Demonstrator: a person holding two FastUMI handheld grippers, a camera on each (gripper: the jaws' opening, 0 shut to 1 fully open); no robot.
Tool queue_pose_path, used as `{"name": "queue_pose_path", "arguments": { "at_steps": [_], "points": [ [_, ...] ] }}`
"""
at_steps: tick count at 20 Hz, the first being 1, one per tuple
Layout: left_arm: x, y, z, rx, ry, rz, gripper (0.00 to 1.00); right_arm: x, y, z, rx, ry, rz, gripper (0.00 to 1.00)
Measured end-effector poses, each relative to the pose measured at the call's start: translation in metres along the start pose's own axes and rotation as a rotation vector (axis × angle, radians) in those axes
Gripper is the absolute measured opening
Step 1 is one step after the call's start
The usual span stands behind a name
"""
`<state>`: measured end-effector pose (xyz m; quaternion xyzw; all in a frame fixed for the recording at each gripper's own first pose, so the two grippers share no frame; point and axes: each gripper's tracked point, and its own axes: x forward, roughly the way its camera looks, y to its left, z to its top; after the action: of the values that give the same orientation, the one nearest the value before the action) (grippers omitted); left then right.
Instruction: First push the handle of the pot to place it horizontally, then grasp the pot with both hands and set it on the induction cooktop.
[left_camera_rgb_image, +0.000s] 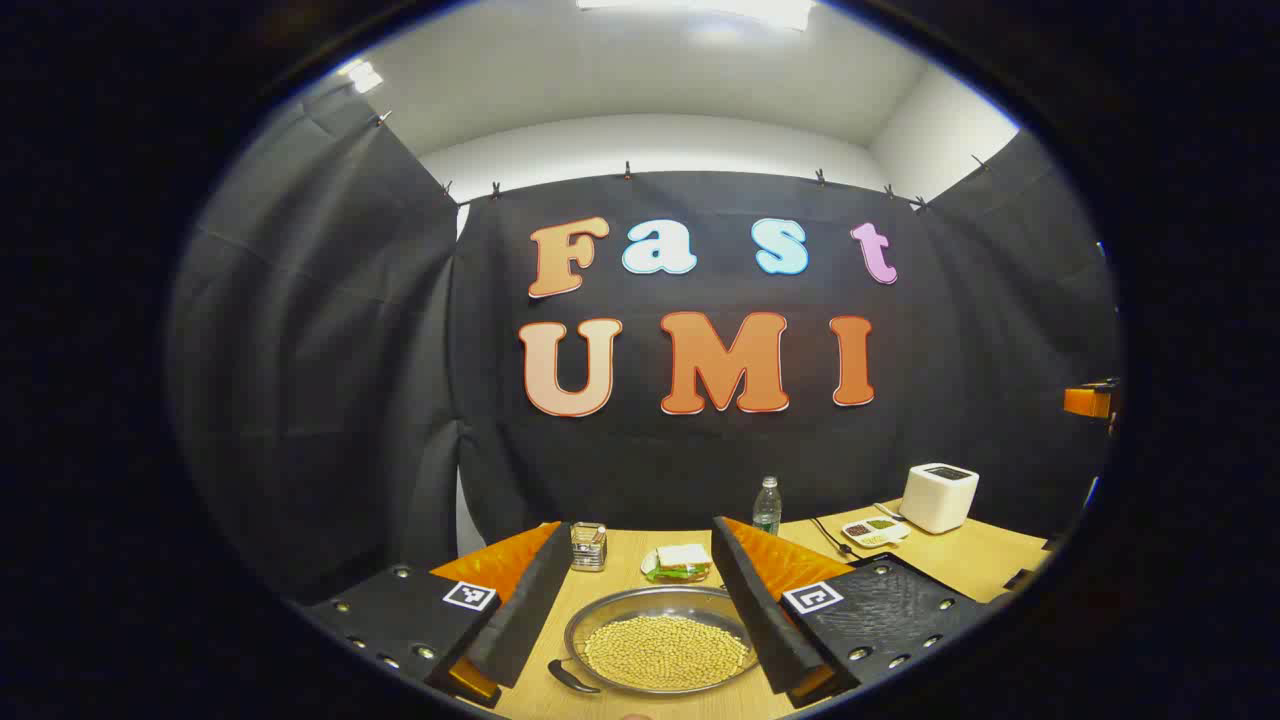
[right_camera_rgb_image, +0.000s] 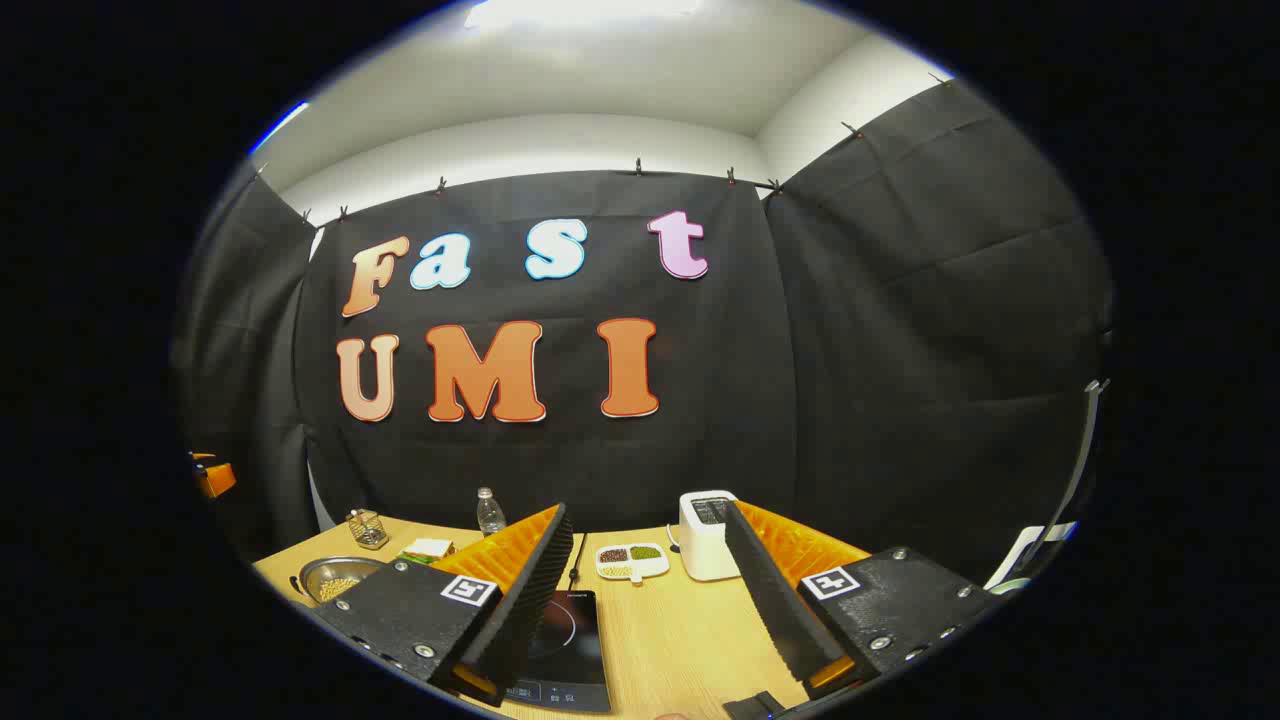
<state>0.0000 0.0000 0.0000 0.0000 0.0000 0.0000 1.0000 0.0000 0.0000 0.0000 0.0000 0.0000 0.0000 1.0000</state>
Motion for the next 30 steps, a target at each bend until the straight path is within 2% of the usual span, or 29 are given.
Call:
{"name": "queue_pose_path", "arguments": {
  "at_steps": [15, 23, 25, 26, 28, 29, 30],
  "points": [
    [0.002, 0.019, 0.023, 0.021, -0.033, 0.042, 0.88, 0.000, 0.003, 0.005, -0.021, 0.013, 0.009, 0.95],
    [0.003, 0.006, 0.015, -0.001, 0.005, -0.019, 0.89, -0.001, 0.003, 0.005, -0.025, 0.012, 0.011, 0.95],
    [0.005, 0.005, 0.011, 0.011, 0.018, -0.029, 0.95, -0.002, 0.002, 0.006, -0.026, 0.012, 0.008, 0.95],
    [0.003, 0.003, 0.011, 0.013, 0.020, -0.036, 0.92, -0.001, 0.002, 0.006, -0.026, 0.013, 0.007, 0.95],
    [0.004, 0.000, 0.011, 0.003, 0.025, -0.051, 0.76, 0.000, 0.001, 0.005, -0.024, 0.018, 0.006, 0.95],
    [0.003, 0.000, 0.014, -0.001, 0.023, -0.051, 0.77, 0.000, 0.001, 0.004, -0.023, 0.020, 0.006, 0.95],
    [0.002, 0.001, 0.017, -0.003, 0.018, -0.053, 0.68, 0.001, 0.001, 0.004, -0.023, 0.022, 0.005, 0.95]
  ]
}}
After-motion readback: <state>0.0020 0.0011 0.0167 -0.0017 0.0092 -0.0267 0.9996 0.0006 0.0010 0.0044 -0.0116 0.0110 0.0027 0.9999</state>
